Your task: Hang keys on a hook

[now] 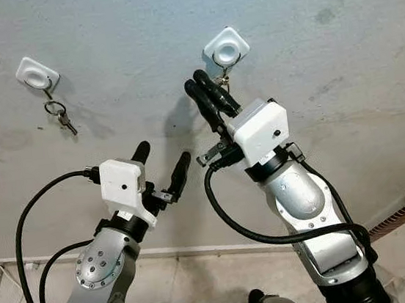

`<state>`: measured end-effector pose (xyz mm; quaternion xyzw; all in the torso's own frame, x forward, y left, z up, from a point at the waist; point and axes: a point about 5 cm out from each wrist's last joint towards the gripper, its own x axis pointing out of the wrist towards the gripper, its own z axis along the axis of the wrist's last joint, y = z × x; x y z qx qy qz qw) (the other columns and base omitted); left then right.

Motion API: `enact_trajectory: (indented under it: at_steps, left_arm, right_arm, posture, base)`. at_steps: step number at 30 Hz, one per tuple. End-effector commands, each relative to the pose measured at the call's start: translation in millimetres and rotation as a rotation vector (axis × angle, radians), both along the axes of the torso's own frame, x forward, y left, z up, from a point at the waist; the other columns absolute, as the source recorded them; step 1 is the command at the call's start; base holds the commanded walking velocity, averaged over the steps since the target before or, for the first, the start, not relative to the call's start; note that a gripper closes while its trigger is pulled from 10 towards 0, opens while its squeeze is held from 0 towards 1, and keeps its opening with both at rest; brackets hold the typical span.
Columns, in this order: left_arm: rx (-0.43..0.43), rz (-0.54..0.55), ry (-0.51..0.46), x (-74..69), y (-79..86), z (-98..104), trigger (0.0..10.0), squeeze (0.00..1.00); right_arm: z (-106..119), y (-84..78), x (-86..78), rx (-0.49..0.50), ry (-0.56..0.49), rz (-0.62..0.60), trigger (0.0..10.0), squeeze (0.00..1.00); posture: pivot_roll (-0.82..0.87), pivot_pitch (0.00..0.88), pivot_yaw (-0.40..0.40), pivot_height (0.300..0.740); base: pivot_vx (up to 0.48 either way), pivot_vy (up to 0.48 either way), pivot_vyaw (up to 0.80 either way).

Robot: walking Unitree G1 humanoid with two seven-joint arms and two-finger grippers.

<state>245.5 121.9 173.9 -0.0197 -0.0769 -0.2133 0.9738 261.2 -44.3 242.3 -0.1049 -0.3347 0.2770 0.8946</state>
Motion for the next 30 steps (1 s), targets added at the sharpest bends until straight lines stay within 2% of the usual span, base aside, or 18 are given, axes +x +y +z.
enact_trajectory:
  at_steps: [1, 21, 30]
  left_arm:
    - [0.012, -0.003, -0.017, -1.7, -0.5, 3, 10.0, 0.00]
    - [0.016, 0.007, -0.022, -1.0, -0.4, 4, 10.0, 0.00]
    - [0.015, 0.010, -0.021, -1.7, -0.8, 3, 10.0, 0.00]
  right_arm:
    - [-5, 6.8, -4.6, -0.018, 0.009, 0.045, 10.0, 0.00]
    - [-30, 6.4, 0.3, -0.101, 0.057, 0.029, 10.0, 0.00]
    - [-34, 2.9, 7.4, -0.163, 0.012, -0.026, 10.0, 0.00]
  posture:
    - [0.01, 0.215, 0.054, 0.740]
    - [0.02, 0.215, 0.054, 0.740]
    - [0.01, 0.215, 0.048, 0.740]
  base:
    - [0.000, 0.000, 0.00]
    - [0.000, 0.000, 0.00]
    - [0.000, 0.000, 0.00]
